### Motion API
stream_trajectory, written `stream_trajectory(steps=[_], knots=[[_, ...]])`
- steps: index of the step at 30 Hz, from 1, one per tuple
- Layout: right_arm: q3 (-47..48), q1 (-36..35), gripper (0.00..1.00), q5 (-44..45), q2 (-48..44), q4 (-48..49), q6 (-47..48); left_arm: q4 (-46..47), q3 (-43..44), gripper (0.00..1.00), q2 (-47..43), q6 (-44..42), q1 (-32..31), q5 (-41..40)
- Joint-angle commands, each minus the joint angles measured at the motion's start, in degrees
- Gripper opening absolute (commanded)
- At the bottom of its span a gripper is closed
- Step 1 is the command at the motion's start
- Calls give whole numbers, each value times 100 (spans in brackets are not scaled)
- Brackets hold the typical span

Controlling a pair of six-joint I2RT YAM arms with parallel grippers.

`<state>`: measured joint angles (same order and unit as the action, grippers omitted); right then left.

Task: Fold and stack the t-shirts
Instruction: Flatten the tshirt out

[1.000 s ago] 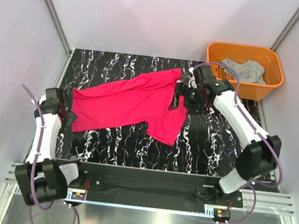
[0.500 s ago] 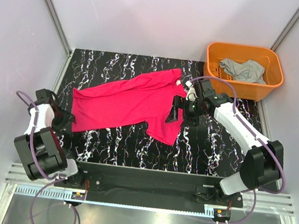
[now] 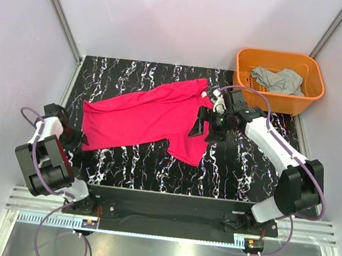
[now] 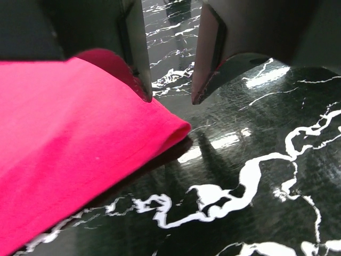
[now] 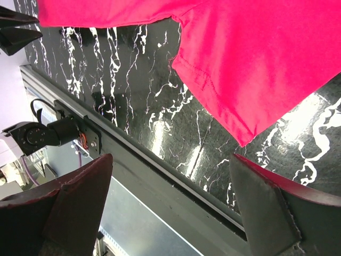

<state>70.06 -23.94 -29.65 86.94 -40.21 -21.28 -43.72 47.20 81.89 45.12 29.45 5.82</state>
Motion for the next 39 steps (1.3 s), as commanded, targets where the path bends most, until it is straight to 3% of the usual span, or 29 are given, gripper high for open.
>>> stream_trajectory(steps=[1, 23, 30, 35, 39], knots=[[34, 57, 97, -129, 34, 171, 10, 75, -9, 40, 20, 216, 25, -99], [-414, 109, 96, -15, -282, 180, -201, 329, 70, 38, 503, 365, 43, -468], [-801, 109, 95, 618, -449, 180, -1078, 584, -62, 25, 715, 243, 43, -345], [-1292, 118, 85, 776, -555, 443, -1817, 602, -27, 0, 531, -56, 43, -249], [-1749, 118, 72, 663, -502, 873, -2554, 593, -97, 0, 214, -311, -18, -170]])
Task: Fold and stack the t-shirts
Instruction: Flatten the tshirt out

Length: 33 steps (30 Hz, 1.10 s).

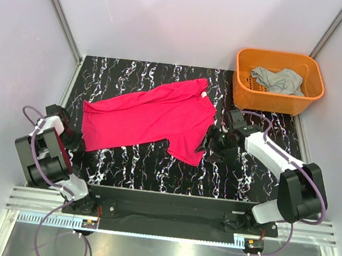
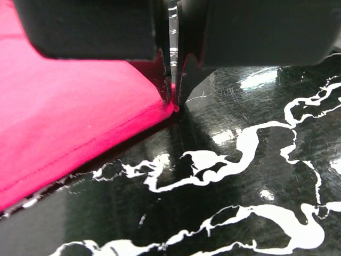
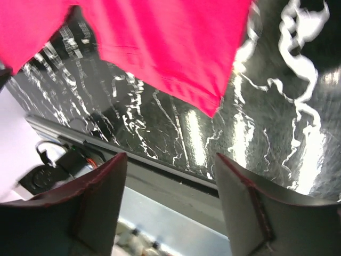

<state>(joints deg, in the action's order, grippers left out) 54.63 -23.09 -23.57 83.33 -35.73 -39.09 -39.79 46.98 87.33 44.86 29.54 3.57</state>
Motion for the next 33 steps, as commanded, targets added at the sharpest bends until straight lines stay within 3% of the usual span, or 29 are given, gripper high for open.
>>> stream_trajectory(steps=[1, 3, 6, 9, 19, 33], knots=[[-399, 33, 70, 11, -107, 617, -889, 200, -136, 0, -400, -372, -45, 73], [-602, 33, 59, -51, -45, 777, -1230, 208, -189, 0, -620, -469, -106, 82], [-918, 33, 52, 2, -36, 997, -1521, 217, -251, 0, -814, -575, -273, 21], [-1182, 33, 40, 107, -89, 1252, -1802, 252, -295, 0, -963, -689, -326, 3], [-1745, 33, 41, 265, 87, 2209, -2146, 349, -365, 0, -990, -777, -405, 214], [-1816, 7, 35, 327, 649, 2500, -2156, 349, -374, 0, -1148, -927, -432, 249]])
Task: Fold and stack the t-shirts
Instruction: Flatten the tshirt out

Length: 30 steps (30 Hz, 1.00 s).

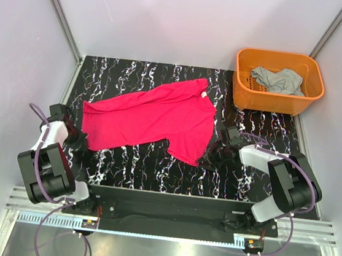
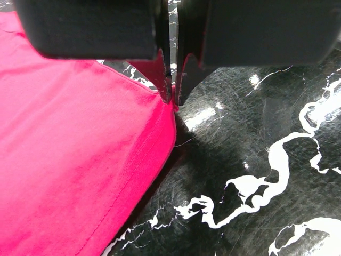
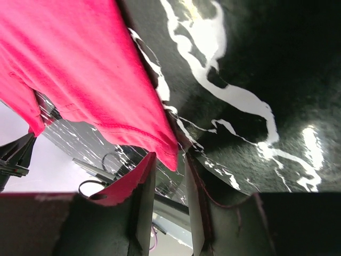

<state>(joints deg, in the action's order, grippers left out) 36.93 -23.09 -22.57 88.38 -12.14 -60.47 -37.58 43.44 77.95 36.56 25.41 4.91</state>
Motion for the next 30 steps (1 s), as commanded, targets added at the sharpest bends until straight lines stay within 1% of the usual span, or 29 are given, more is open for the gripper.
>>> stream_trajectory(steps=[1, 8, 9, 12, 13, 16, 17, 19, 21, 22, 23, 25, 26, 27, 29, 30], knots=[[-28, 15, 35, 200, 197, 159, -18, 128, -37, 0, -219, -87, -18, 116], [-107, 15, 32, 165, 399, 300, -70, 128, -55, 0, -280, -17, -27, 133], [-115, 15, 24, 182, 417, 309, -70, 137, -46, 0, -289, -8, -27, 142], [-81, 7, 9, 200, 514, 397, 26, 137, -46, 0, -324, 36, -36, 142], [-37, 15, 0, 200, 514, 397, 52, 129, -46, 0, -333, 62, -27, 133], [95, 33, 0, 183, 365, 362, 245, 128, -2, 0, -429, 124, -62, 133], [156, 50, 0, 200, 182, 327, 359, 128, 24, 0, -474, 150, -80, 133], [471, 111, 0, 288, -109, -75, 518, 128, 173, 0, -684, 238, -219, 81], [771, 190, 0, 560, -618, -375, 860, 128, 418, 0, -842, 369, -413, -59], [1120, 261, 0, 665, -811, -699, 974, 120, 507, 0, -1008, 431, -640, -121], [1306, 435, 0, 857, -1144, -832, 1184, 120, 603, 0, -1097, 518, -773, -261], [1886, 673, 0, 999, -1436, -1123, 1379, 120, 911, 0, -1369, 791, -1167, -437], [2088, 953, 0, 1139, -1655, -1176, 1562, 120, 1016, 0, -1440, 879, -1257, -673], [2508, 1086, 0, 1193, -1744, -1290, 1669, 120, 1243, 0, -1510, 1071, -1327, -762], [2941, 1463, 0, 1289, -1937, -1378, 1923, 120, 1508, 0, -1634, 1239, -1389, -947], [3369, 1570, 0, 1307, -1982, -1413, 2003, 76, 1910, 0, -1625, 1310, -1398, -965]])
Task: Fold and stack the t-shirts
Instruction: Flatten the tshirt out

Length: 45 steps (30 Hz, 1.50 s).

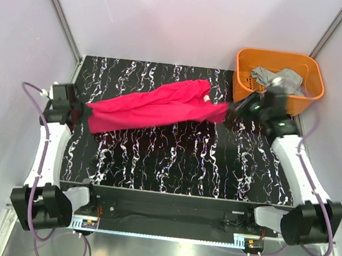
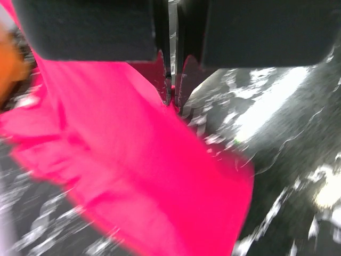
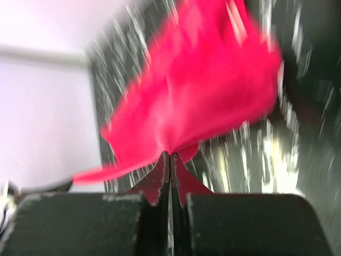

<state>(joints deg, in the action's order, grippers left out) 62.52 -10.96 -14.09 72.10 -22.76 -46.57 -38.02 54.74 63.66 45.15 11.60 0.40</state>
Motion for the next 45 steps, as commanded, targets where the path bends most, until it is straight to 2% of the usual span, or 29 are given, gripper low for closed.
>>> stream_trajectory(steps=[1, 5, 6, 8, 11, 13, 14, 18, 23, 27, 33, 40, 45], knots=[[1058, 436, 0, 459, -389, -378, 718, 58, 1045, 0, -100, 469, -17, -524], [2306, 569, 0, 626, -547, -387, 1254, -179, 2574, 0, 164, 565, -131, -594], [2796, 577, 0, 635, -539, -369, 1351, -171, 3177, 0, 225, 609, -166, -568], [3238, 578, 0, 775, -495, -378, 1631, -145, 3848, 0, 445, 610, -193, -297], [3967, 578, 0, 969, -407, -316, 1992, -153, 5830, 0, 867, 215, -316, -155], [4504, 578, 0, 1004, -320, -299, 2107, -144, 6563, 0, 1148, 83, -324, -93], [4680, 578, 0, 970, -284, -299, 2204, -153, 7246, 0, 1245, 30, -316, -67], [5549, 578, 0, 750, -266, -229, 2494, -144, 8243, 0, 1465, 55, -316, 275], [5719, 578, 0, 372, -819, -176, 2907, 40, 8115, 0, 852, -40, -316, 338], [5228, 578, 0, 117, -1574, -1, 2978, 146, 7912, 0, 131, -295, -316, 241], [4743, 578, 0, -226, -2603, 36, 2837, 137, 7727, 0, -467, -243, -316, -5], [4884, 560, 0, -147, -2701, -114, 2750, 93, 7438, 0, -521, -322, -316, -14], [4217, 560, 0, 2, -2604, -114, 2749, 145, 6270, 0, -609, -454, -316, -497]])
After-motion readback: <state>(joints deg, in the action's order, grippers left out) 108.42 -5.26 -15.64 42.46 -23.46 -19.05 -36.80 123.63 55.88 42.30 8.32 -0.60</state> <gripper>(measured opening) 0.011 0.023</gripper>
